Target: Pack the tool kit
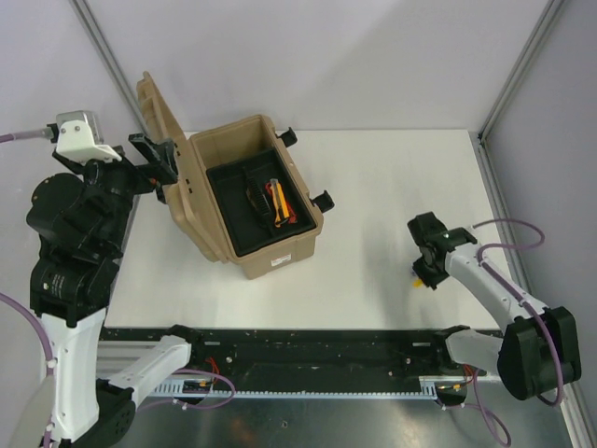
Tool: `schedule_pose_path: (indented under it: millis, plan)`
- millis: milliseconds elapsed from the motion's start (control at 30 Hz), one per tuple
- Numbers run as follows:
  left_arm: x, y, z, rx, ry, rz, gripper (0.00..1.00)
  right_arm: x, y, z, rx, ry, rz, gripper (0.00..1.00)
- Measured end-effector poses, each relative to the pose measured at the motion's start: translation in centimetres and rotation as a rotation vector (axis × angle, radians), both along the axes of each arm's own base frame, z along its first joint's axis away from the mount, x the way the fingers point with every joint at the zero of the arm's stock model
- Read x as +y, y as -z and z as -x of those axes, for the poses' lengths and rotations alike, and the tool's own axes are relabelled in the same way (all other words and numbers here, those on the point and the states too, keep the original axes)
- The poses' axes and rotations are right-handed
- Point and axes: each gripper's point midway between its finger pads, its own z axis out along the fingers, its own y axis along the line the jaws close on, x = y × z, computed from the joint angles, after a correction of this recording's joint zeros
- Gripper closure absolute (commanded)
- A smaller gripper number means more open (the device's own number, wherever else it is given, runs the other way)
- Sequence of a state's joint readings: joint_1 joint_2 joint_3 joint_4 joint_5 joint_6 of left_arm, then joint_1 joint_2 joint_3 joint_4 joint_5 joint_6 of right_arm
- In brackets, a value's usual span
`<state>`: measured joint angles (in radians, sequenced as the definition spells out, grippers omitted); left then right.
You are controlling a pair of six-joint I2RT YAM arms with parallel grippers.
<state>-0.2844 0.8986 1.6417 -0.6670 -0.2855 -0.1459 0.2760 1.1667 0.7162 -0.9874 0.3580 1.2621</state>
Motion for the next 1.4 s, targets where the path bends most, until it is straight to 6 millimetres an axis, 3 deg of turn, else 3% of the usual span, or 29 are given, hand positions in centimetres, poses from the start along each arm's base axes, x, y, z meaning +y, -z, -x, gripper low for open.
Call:
schedule_pose_path:
  millis: [167,267,400,533,767,900,1033,1233,1400]
  plan:
    - [-0.1,0.1,-0.2,0.006,0.0,-0.002,0.0,3.0,-6.2,-4.6,-0.187,-0.126,0.044,1.0]
    - [-0.1,0.2,-0.3,0.008,0.0,-0.002,0.01,6.6,-10.3,-7.6,-0.314,-0.28,0.06,1.0]
    - [-0.1,0.2,-0.3,0.008,0.0,-0.002,0.01,12.9,-14.7,-10.4,-0.474,-0.531,0.053,1.0]
    - [-0.1,0.2,-0.3,0.007,0.002,-0.002,0.01,20.8,-18.4,-12.2,-0.603,-0.827,0.067,1.0]
    - [0.0,0.2,0.2,0.001,0.001,0.0,0.01,35.8,-22.8,-12.7,-0.763,-1.301,0.007,1.0]
    - [0.1,0.0,0.6,-0.008,0.001,0.003,0.0,42.1,-23.1,-12.3,-0.803,-1.488,-0.029,1.0]
    - [0.2,-0.2,0.9,-0.016,0.001,0.005,0.01,46.3,-20.9,-11.4,-0.772,-1.619,-0.08,1.0]
    - [0.3,0.0,1.0,-0.016,0.0,0.005,0.0,47.8,-15.3,-10.6,-0.61,-1.719,-0.099,1.0]
    - [0.3,0.5,0.8,-0.003,-0.003,0.002,0.01,47.5,-12.5,-10.6,-0.504,-1.742,-0.082,0.99]
